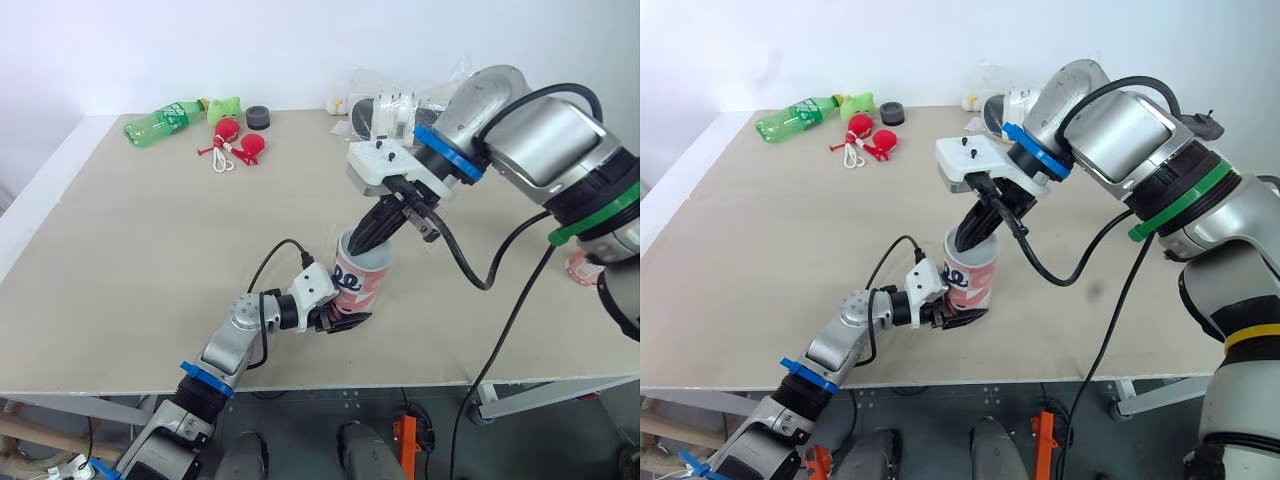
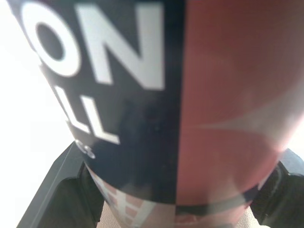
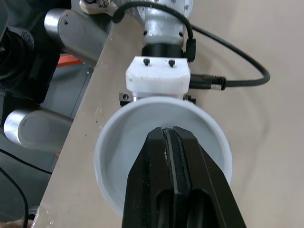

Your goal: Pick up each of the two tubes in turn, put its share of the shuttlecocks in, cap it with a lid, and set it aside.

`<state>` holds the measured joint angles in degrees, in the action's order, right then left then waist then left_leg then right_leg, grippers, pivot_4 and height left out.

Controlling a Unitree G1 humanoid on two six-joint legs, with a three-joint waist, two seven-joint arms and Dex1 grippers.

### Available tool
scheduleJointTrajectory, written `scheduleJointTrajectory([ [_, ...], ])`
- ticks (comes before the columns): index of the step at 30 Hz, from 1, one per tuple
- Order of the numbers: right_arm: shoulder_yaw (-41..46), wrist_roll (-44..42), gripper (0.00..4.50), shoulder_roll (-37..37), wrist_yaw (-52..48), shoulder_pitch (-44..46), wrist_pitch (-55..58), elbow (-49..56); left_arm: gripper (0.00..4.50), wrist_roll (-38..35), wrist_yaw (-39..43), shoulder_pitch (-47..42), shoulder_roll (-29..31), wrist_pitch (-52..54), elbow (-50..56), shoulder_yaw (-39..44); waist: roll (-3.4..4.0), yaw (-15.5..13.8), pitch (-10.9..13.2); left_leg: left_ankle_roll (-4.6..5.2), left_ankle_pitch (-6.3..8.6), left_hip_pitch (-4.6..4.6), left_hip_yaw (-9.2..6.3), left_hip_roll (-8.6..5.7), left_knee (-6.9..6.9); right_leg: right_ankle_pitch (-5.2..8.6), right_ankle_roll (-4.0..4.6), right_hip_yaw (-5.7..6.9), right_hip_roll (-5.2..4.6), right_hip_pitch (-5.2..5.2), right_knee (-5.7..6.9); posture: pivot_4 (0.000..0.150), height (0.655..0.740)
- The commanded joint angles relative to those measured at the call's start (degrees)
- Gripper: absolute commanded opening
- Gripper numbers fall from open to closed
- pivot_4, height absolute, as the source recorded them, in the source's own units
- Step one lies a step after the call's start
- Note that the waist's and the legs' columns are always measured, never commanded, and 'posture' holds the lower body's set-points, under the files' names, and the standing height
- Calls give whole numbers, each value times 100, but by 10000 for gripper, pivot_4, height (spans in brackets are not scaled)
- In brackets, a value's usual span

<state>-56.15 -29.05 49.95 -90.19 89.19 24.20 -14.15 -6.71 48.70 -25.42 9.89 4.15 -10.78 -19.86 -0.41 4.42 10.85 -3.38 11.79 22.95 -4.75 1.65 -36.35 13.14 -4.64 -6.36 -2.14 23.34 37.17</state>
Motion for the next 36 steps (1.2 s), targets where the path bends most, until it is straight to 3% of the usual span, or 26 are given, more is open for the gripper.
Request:
scheduleJointTrajectory([
  [1, -67, 180, 402, 17, -231, -114, -4, 126, 31279, 130, -11, 179, 92, 231, -211, -80, -1, 0, -1, 0, 0, 0, 0, 0, 0, 0, 0, 0, 0, 0, 0, 1500, 7400],
  [12, 41, 260, 402, 62, -231, -337, 27, 244, 31279, 103, -38, 204, 98, 260, -180, -81, -27, -1, -25, 0, 0, -6, 0, 1, 0, 1, 1, 0, 1, -5, 0, 1500, 7400],
  [17, 762, -133, 402, 115, -231, -243, -33, 10, 31279, 62, -26, 239, 92, 239, -166, -57, -28, 0, -24, 0, 0, -5, 0, 2, 1, 2, 2, 0, 1, -3, 0, 1500, 7400],
  [20, 1327, -383, 9725, 319, -231, -300, 134, -14, 31279, 39, -21, 261, 101, 246, -138, -34, -28, -2, -22, 0, 0, 2, 0, 2, 1, 1, 2, 0, 2, 3, 0, 1500, 7400],
  [27, 3333, -1284, 43253, 418, 151, -1098, 1268, 285, 31279, -59, 16, 323, 123, 232, -59, 14, -30, -7, -21, 23, 14, 4, -1, 3, 3, 12, 6, 0, 4, 3, -2, 1500, 7400],
  [32, 4454, -1051, 44426, 667, 966, -2435, 1494, 430, 31279, -132, -19, 365, 159, 200, -22, 130, -38, -19, -23, 23, 14, 4, 2, 4, 0, 11, 5, 0, 5, 1, -2, 1500, 7400],
  [33, 4657, -1088, 45000, 717, 1041, -2707, 1587, 552, 40397, -142, -25, 371, 168, 186, -24, 153, -37, -22, -22, 23, 14, 4, -1, 4, 1, 11, 5, 1, 6, -1, -3, 1500, 7400],
  [36, 5034, -1026, 45000, 882, 1271, -3576, 1722, 912, 44242, -177, -17, 385, 204, 162, -13, 186, -25, -9, -19, 23, 14, 5, 6, 2, 3, 11, 4, -5, 4, 5, -2, 1500, 7400],
])
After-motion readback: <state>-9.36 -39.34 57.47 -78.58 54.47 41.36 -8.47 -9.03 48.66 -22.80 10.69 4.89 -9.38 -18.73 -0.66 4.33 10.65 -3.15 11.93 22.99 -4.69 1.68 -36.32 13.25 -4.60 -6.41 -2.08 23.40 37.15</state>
